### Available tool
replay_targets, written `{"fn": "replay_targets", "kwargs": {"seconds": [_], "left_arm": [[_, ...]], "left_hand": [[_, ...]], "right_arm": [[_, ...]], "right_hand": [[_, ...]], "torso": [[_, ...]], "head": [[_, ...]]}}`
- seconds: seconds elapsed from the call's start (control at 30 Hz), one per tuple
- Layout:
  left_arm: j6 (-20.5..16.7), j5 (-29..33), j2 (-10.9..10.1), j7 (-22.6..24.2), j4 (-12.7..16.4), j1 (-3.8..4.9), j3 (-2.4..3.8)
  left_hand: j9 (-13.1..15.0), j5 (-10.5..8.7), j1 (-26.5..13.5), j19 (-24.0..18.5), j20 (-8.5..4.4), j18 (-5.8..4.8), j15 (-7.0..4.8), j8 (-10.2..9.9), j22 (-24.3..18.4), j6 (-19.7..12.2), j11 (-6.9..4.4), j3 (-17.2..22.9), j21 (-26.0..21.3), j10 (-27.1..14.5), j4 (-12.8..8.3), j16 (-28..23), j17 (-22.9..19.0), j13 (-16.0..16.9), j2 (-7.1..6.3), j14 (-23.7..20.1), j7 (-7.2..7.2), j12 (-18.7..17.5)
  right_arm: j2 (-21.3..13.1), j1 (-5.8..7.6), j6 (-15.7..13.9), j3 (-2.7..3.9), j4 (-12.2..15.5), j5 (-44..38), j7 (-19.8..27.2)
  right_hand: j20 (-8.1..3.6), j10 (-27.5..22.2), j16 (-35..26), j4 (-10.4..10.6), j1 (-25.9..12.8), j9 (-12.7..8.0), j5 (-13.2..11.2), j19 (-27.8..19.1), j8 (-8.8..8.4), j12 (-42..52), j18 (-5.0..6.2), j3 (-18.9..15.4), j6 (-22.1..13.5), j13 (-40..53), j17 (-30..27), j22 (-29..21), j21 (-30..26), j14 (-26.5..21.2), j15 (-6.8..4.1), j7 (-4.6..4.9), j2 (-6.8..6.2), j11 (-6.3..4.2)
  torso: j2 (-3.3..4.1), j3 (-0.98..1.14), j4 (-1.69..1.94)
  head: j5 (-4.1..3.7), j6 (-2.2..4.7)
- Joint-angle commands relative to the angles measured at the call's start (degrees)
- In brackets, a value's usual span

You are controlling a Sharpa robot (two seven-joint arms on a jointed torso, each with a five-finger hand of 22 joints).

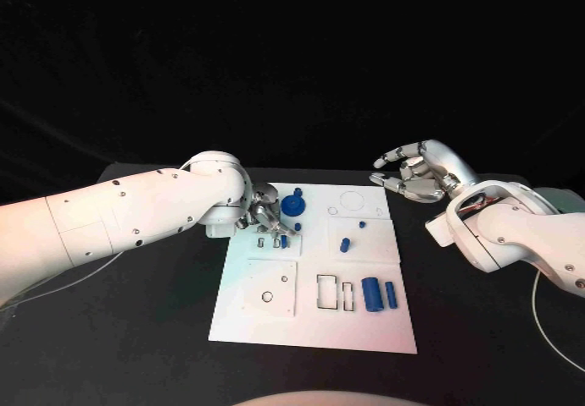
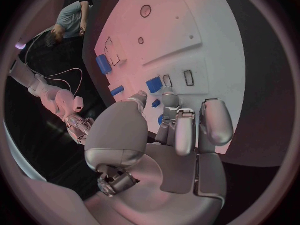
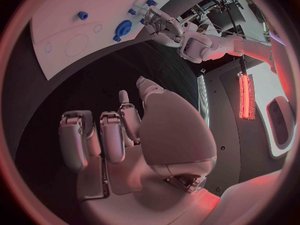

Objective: Assemble the parts on the task board

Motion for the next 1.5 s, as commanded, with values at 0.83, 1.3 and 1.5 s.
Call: {"fn": "replay_targets", "kwargs": {"seconds": [0.83,1.3,1.5], "left_arm": [[2.3,1.9,0.3,0.1,0.1,0.03,-0.18],[2.5,2.5,0.5,0.1,0.0,0.02,-0.31],[2.5,2.6,0.6,0.1,-0.2,0.01,-0.35]], "left_hand": [[1.0,0.0,3.8,0.3,0.18,-1.02,-0.21,0.2,1.1,-0.6,0.06,0.9,1.1,-0.9,-0.2,0.6,11.2,0.1,1.7,4.8,-0.15,-0.2],[1.1,-0.01,4.0,0.4,0.19,-1.04,-0.21,0.2,1.3,-0.6,0.06,1.1,1.1,-0.8,-0.1,0.6,11.2,0.3,1.78,4.8,-0.16,-0.1],[1.3,0.01,5.6,0.3,0.17,-1.03,-0.27,0.0,1.4,-0.6,-0.03,2.3,1.3,-0.8,-0.2,0.6,11.2,0.3,2.35,4.8,-0.26,-0.1]], "right_arm": [[0.4,-0.17,0.9,-0.03,-0.3,-0.5,-0.6],[0.5,-0.22,0.9,-0.03,-0.3,-0.5,-0.6],[0.6,-0.29,1.0,-0.03,-0.4,-0.5,-0.6]], "right_hand": [[-0.46,0.3,-0.4,-0.1,-0.4,0.0,1.6,3.8,0.62,0.0,0.76,0.0,-0.1,3.7,9.3,12.3,-0.2,4.5,-0.52,-0.17,-0.03,-0.21],[-0.46,0.3,-0.4,-0.1,-0.4,0.0,1.6,3.8,0.62,0.0,0.76,0.0,-0.1,3.7,9.3,12.3,-0.2,4.5,-0.52,-0.17,-0.03,-0.21],[-0.48,0.4,-0.4,-0.1,-0.4,0.0,1.8,3.8,0.7,0.0,0.75,0.0,-0.1,3.7,9.3,12.3,-0.2,4.5,-0.53,-0.17,-0.03,-0.22]], "torso": [[0.05,0.01,0.02],[0.08,0.03,0.04],[0.05,0.04,0.0]], "head": [[-0.05,-0.08],[-0.05,-0.16],[-0.02,-0.21]]}}
